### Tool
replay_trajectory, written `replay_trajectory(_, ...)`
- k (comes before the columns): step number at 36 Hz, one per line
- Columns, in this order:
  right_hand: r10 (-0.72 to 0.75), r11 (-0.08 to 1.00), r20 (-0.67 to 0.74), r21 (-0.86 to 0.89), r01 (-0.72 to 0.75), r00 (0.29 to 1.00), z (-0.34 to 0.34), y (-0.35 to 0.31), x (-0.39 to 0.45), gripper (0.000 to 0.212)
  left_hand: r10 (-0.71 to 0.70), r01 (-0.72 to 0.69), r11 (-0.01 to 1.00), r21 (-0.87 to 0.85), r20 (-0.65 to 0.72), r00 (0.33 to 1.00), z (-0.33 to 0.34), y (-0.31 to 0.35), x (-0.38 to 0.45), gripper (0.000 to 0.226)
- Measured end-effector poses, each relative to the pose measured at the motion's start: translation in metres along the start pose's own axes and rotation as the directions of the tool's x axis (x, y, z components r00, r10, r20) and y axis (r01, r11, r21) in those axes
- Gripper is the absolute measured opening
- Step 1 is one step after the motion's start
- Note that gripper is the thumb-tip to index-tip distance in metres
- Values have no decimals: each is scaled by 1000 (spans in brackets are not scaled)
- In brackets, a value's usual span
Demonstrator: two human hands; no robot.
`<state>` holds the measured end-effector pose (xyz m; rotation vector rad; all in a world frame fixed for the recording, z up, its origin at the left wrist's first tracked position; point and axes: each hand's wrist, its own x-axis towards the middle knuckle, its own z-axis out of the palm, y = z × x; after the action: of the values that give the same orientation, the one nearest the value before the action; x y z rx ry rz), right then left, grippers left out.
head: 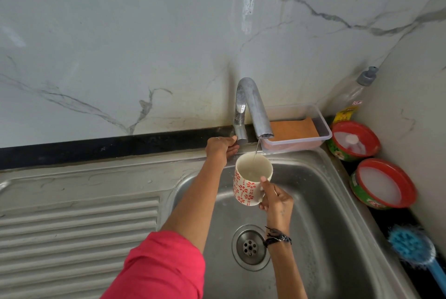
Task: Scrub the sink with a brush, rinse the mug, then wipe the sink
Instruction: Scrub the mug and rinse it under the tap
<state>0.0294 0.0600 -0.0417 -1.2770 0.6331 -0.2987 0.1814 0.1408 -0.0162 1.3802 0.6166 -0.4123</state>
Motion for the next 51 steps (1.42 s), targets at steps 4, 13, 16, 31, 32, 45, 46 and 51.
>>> replay_trajectory(4,-4,1000,-5,-1,4,1000,0,-1,-1,33,1,-1,1000,-12,15,1000,-1,0,0,25)
replay_trajectory(13,-26,1000,10,-5,26,1000,-1,-7,1,37,-3,3,1000,0,13,1000,-1,-2,6,23)
replay_trajectory(16,-38,999,0,0,38,999,-1,-8,3,40,-7,7,1000,0,11,1000,-1,-2,8,20)
replay_trajectory(31,-91,995,-9,26,91,996,2,-16,0,49,6,-6,1000,-17,17,1000,-1,-7,11,10)
replay_trajectory(32,-103,994,-5,20,104,995,2,-17,0,51,23,-22,999,-24,13,1000,-1,-9,11,14)
replay_trajectory(45,-220,975,2,-1,220,975,4,-47,7,40,39,-43,997,64,63,997,-3,-7,13,11)
replay_trajectory(46,-226,974,7,-8,226,974,4,-51,9,42,42,-47,996,72,70,997,-4,-7,12,11)
replay_trajectory(51,-199,980,-2,-8,199,980,7,-69,13,38,31,-46,987,153,100,995,-4,0,7,13)
